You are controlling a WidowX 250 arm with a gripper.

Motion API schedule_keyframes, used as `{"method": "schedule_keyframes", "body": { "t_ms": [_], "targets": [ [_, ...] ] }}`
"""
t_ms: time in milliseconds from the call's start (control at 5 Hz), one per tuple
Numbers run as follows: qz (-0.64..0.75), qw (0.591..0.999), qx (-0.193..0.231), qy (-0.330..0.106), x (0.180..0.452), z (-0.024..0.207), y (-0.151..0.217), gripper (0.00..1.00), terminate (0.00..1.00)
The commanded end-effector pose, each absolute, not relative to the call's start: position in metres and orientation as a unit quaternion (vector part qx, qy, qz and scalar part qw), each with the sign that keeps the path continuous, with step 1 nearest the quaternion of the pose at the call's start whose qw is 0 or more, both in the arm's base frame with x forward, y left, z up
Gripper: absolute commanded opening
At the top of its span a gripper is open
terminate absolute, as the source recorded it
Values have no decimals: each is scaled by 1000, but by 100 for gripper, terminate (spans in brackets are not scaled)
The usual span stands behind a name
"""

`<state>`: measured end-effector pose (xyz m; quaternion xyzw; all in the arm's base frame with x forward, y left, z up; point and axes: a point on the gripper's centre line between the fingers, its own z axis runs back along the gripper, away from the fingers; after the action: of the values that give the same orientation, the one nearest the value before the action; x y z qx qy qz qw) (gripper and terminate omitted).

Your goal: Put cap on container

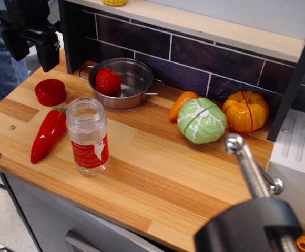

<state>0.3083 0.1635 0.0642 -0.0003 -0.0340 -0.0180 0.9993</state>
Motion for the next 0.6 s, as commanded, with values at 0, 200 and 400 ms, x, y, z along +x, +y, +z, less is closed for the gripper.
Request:
{"method": "schedule_keyframes", "body": {
  "t_ms": [0, 200, 400],
  "targets": [
    [-18, 999, 0, -34, 308, 64, 163, 100, 0],
    [-11, 999, 8, -49, 310, 48, 161, 100, 0],
    [-6, 998, 17, -55, 316, 41, 158, 100, 0]
  ]
}}
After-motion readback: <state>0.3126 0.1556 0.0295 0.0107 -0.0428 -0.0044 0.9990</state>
